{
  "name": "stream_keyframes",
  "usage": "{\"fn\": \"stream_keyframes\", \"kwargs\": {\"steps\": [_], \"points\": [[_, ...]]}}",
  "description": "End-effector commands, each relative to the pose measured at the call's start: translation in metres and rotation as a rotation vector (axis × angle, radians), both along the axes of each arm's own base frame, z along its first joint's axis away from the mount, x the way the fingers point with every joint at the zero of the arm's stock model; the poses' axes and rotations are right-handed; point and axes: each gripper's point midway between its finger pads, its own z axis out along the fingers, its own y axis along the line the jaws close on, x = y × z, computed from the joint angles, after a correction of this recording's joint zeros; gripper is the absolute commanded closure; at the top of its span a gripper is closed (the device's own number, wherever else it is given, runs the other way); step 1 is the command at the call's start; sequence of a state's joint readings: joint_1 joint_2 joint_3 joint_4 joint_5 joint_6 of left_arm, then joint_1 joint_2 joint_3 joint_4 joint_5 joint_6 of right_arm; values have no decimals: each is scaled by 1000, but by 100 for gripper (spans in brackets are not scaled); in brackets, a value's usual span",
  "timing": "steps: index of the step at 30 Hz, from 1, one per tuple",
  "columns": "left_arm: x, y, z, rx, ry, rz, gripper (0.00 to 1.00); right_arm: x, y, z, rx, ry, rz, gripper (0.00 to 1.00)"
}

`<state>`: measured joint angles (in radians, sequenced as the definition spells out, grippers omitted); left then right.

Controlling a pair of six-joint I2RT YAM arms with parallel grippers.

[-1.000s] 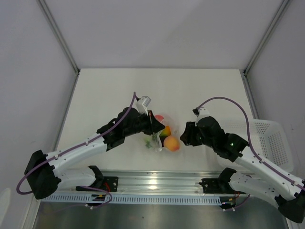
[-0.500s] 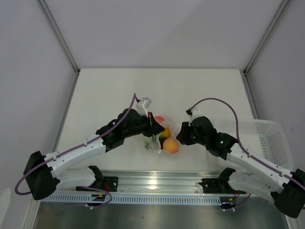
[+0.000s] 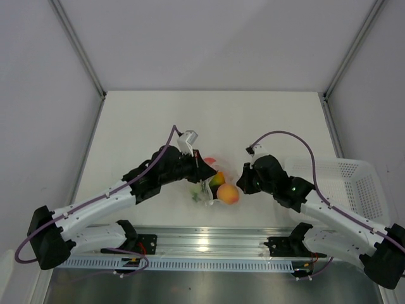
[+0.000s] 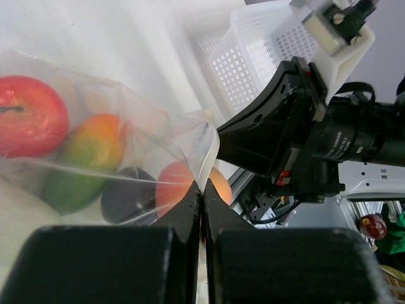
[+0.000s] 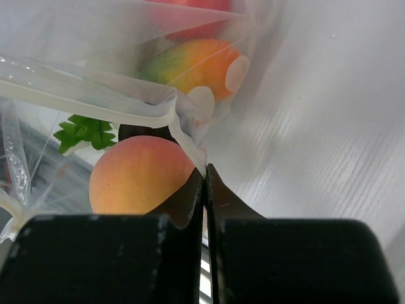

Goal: Place the food in the zip-top bag and seal the zipper
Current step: Zip the zipper food storage bag at the center of the board.

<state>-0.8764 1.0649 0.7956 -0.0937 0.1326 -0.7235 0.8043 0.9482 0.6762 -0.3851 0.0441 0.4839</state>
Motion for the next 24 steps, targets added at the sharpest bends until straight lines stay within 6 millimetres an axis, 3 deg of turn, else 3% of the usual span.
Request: {"fn": "stream_keyframes", "kwargs": {"steps": [1, 3, 5, 7, 12, 14, 17, 21, 23, 24], "points": [[-6, 5, 18, -20, -60, -5, 99, 9, 1, 38, 16, -68, -2, 100], [-9, 9, 21, -13, -85, -6, 100, 4, 3, 48, 38, -51, 9, 100], [-13, 13, 23, -8, -80, -9, 99, 0, 10, 71, 100, -54, 32, 100], [-27, 10, 39, -80, -92, -65, 99, -6, 19, 96, 158, -64, 78, 100], [-57, 6, 53, -116, -73, -141, 99, -17, 29, 129, 200, -49, 130, 100], [-59, 9, 50, -95, -70, -120, 99, -23, 34, 137, 211, -41, 145, 100], [-54, 18, 19, -7, -12, -49, 99, -27, 38, 136, 217, -10, 153, 100], [-44, 35, -32, 189, 63, 42, 99, -15, 42, 116, 164, 23, 119, 100], [-45, 32, -28, 186, 66, 28, 99, -14, 44, 115, 149, 30, 127, 100], [-48, 32, -22, 170, 57, 17, 99, -13, 46, 125, 159, 16, 132, 100]]}}
